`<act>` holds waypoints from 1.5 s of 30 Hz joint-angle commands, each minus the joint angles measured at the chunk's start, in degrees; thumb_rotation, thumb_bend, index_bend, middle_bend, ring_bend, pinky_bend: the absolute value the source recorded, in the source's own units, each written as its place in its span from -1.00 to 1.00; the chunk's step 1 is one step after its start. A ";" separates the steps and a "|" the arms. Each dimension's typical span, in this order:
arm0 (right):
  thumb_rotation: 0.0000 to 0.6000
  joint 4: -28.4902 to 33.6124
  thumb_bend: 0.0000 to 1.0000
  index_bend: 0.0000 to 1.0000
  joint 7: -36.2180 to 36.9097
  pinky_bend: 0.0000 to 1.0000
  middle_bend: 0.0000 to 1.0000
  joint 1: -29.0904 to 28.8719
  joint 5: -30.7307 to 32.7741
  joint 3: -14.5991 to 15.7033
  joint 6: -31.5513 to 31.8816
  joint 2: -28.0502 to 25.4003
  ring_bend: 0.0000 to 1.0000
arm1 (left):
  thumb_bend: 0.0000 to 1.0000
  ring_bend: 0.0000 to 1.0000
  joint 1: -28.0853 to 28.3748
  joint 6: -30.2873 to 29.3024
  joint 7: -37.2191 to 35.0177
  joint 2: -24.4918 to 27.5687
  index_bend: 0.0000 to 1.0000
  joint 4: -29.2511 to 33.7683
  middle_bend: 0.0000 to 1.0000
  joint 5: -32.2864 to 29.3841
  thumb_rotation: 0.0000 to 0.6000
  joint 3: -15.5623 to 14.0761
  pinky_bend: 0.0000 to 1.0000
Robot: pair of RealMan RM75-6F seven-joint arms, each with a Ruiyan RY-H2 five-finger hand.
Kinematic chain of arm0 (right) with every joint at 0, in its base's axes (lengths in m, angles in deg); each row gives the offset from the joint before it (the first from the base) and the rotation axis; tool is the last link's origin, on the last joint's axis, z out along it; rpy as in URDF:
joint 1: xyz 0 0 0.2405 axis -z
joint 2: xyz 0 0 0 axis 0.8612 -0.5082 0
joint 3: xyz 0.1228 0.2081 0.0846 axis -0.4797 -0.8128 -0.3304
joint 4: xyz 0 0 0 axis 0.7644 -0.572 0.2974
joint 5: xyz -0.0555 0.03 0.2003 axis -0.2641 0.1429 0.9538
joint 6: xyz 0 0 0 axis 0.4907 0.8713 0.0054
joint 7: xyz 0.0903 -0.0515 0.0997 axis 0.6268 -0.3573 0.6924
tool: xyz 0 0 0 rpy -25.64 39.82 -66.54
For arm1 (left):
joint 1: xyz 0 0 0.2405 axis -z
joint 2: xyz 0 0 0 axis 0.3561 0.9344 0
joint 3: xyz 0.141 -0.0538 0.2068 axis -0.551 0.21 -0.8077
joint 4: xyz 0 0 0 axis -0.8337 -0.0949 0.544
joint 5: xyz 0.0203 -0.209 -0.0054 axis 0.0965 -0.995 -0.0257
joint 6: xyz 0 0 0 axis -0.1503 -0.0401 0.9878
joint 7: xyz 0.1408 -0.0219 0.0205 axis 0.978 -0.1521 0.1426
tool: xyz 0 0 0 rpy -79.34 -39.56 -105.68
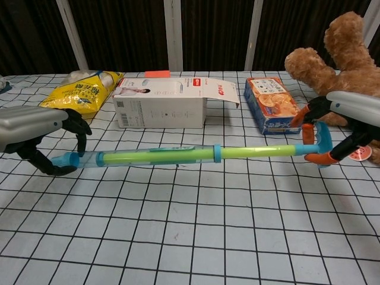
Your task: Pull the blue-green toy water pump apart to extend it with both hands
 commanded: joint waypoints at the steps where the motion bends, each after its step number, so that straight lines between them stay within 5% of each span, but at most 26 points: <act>1: 1.00 -0.01 -0.27 0.32 -0.11 -1.00 -0.49 0.15 0.06 0.04 0.13 -0.16 -1.00 | -0.02 -1.00 -0.47 0.00 -0.72 0.96 0.04 0.27 -0.67 0.15 1.00 -0.18 -0.94; 25: 1.00 1.15 -0.27 0.32 -1.98 -1.00 -0.49 2.87 1.77 -0.15 2.83 -4.31 -1.00 | -0.02 -1.00 -2.59 0.53 -5.59 8.57 0.06 2.79 -0.67 3.62 1.00 -0.13 -0.94; 45: 1.00 0.97 -0.27 0.32 -4.41 -1.00 -0.49 3.10 4.97 -1.30 3.28 -4.79 -1.00 | -0.02 -1.00 -2.83 1.25 -4.40 8.93 0.07 2.88 -0.67 3.03 1.00 -0.16 -0.94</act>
